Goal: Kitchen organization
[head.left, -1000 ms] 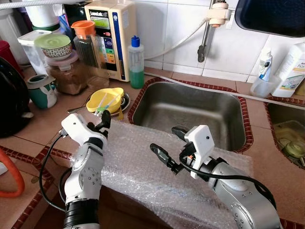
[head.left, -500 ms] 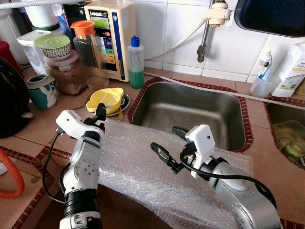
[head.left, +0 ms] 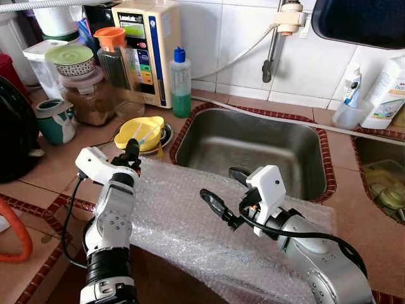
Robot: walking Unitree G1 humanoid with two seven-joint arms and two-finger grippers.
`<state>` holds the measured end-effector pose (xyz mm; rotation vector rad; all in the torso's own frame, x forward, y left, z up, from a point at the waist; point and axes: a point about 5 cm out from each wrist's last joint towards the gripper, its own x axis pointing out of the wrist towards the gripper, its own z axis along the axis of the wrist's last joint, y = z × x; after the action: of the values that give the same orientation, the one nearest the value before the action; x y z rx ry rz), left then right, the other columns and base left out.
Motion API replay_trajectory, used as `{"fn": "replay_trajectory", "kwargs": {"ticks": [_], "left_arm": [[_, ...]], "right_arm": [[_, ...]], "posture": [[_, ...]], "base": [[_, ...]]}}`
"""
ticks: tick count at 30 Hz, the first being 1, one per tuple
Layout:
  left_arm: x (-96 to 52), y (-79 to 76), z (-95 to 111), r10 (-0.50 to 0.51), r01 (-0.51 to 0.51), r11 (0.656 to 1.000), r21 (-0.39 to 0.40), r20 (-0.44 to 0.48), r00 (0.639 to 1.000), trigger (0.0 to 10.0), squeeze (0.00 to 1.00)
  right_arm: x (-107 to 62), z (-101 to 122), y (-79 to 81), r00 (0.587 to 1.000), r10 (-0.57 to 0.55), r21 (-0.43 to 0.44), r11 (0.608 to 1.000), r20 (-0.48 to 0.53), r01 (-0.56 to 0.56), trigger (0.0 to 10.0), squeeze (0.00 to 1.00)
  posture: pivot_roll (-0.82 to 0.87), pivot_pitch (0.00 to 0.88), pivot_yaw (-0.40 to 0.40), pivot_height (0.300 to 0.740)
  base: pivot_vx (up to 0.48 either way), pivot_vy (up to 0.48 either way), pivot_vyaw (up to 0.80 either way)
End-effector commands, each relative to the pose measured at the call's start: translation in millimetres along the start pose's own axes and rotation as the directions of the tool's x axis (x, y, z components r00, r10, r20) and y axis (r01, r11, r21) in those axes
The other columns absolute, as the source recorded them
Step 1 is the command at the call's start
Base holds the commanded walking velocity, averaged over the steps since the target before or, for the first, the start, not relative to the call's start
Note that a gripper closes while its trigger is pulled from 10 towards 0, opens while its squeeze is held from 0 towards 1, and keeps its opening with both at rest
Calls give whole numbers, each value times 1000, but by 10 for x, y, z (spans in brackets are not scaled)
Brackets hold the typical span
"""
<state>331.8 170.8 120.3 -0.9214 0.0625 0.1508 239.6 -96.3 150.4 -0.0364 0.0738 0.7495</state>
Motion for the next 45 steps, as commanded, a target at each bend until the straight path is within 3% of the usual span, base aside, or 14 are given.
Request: {"fn": "replay_trajectory", "kwargs": {"ticks": [1, 2, 3, 4, 5, 6, 8, 9, 22, 24, 27, 36, 40, 45], "left_arm": [[25, -11, 28, 6, -6, 1000, 4, 6, 1000, 6353, 0], [26, -13, 29, 5, -5, 1000, 3, 6, 1000, 6353, 0], [29, -14, 32, 4, -4, 1000, 2, 7, 1000, 7529, 0], [29, -14, 32, 4, -4, 1000, 2, 7, 1000, 7529, 0], [32, -19, 40, 2, -2, 1000, -6, 13, 1000, 10000, 0], [36, -22, 55, 1, -1, 1000, -23, 20, 1000, 4314, 0], [36, -22, 60, 2, -2, 1000, -29, 22, 1000, 4314, 0], [44, -19, 65, 5, -3, 998, -59, 20, 1000, 0, 0], [73, -45, 45, -11, 11, 996, -90, 3, 1000, 0, 0], [76, -41, 38, -13, 12, 995, -94, -2, 1000, 706, 0], [83, -41, 35, -15, 14, 994, -105, -6, 1000, 824, 0], [89, -49, 57, -14, 14, 994, -104, 0, 1000, 314, 0], [88, -69, 74, -12, 13, 995, -103, 9, 1000, 745, 0], [69, -114, 98, -17, 19, 994, -108, 22, 1000, 0, 0]], "right_arm": [[-9, 30, -9, 1000, -8, -9, 1000, 12, 8, 10000, 0], [-9, 30, -10, 1000, -8, -9, 1000, 13, 8, 10000, 0], [-8, 28, -9, 1000, -8, -9, 1000, 12, 9, 10000, 0], [-8, 28, -9, 1000, -8, -9, 1000, 12, 9, 10000, 0], [-7, 27, -9, 1000, -8, -9, 1000, 12, 8, 10000, 0], [-6, 26, -6, 1000, -8, -9, 1000, 13, 8, 10000, 0], [-6, 26, -4, 1000, -8, -9, 1000, 13, 8, 10000, 0], [-4, 25, -5, 1000, -8, -9, 1000, 14, 8, 10000, 0], [2, 24, -7, 1000, -11, -10, 1000, 14, 11, 10000, 0], [3, 23, -6, 1000, -11, -10, 1000, 14, 11, 10000, 0], [6, 23, -7, 1000, -11, -9, 1000, 15, 11, 10000, 0], [12, 24, -16, 1000, -12, -11, 1000, 17, 13, 10000, 0], [19, 26, -26, 1000, -15, -12, 1000, 19, 15, 10000, 0], [22, 32, -41, 1000, -18, -14, 1000, 23, 19, 10000, 0]], "posture": [[-32, 0, 40, 740], [-32, 0, 40, 740], [-33, 0, 41, 740], [-33, 0, 41, 740], [-32, 0, 41, 740], [-32, 0, 41, 740], [-32, 0, 41, 740], [-32, 0, 42, 740], [-36, 0, 42, 740], [-36, 0, 43, 740], [-35, 0, 43, 740], [-32, 0, 43, 740], [-32, 0, 43, 740], [-31, 0, 44, 740]], "base": [[0, 0, 0], [0, 0, 0], [0, 0, 0], [0, 0, 0], [0, 0, 0], [0, 0, 0], [0, 0, 0], [0, 0, 0], [0, 0, 0], [0, 0, 0], [0, 0, 0], [0, 0, 0], [0, 0, 0], [0, 0, 0]]}}
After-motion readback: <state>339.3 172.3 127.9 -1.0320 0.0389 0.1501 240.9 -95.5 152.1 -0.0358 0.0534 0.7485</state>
